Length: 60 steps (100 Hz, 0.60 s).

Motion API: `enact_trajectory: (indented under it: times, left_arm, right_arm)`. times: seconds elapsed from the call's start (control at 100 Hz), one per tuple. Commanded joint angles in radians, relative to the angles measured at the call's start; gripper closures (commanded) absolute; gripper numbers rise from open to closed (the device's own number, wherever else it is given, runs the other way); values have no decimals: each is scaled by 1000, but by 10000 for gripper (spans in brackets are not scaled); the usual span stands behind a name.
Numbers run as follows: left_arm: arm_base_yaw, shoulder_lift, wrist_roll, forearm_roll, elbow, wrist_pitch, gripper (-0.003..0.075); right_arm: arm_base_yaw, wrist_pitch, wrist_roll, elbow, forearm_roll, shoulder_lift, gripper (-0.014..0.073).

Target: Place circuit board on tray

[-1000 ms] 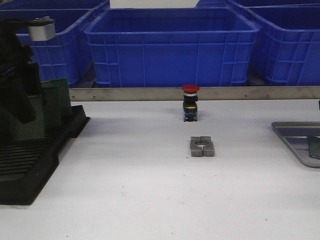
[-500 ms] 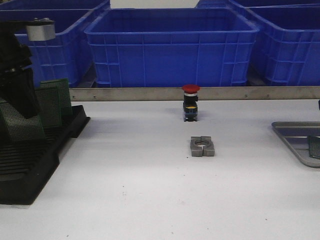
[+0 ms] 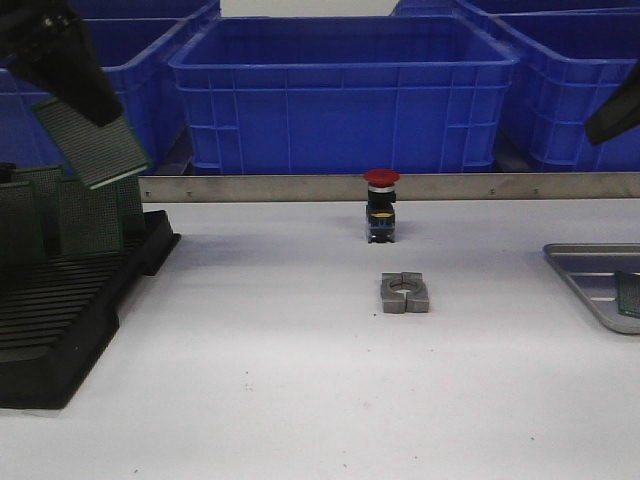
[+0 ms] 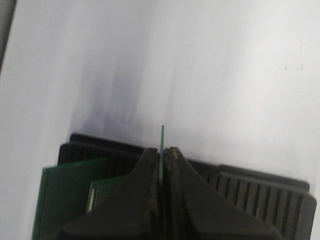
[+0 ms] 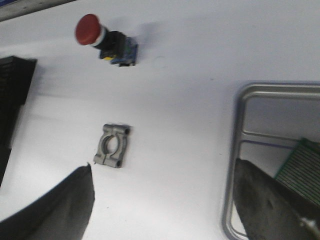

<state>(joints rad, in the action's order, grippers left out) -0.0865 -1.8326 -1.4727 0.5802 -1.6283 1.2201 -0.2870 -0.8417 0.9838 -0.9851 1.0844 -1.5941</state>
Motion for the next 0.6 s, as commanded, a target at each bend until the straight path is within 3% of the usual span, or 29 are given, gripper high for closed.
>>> enact_trajectory:
  times: [0.0, 0.12, 0.41, 0.59]
  left_arm:
    - [-25, 64, 13, 139, -33, 65, 740]
    - [-66, 64, 13, 231, -33, 65, 740]
    - [-236, 64, 13, 236, -33, 65, 740]
    - [-309, 64, 13, 236, -33, 65, 740]
  right_arm:
    - [52, -59, 121, -33, 63, 66, 3]
    - [168, -89, 284, -33, 74, 114, 3]
    - [473, -63, 657, -33, 73, 135, 3]
    - [557, 40, 705, -33, 74, 116, 3]
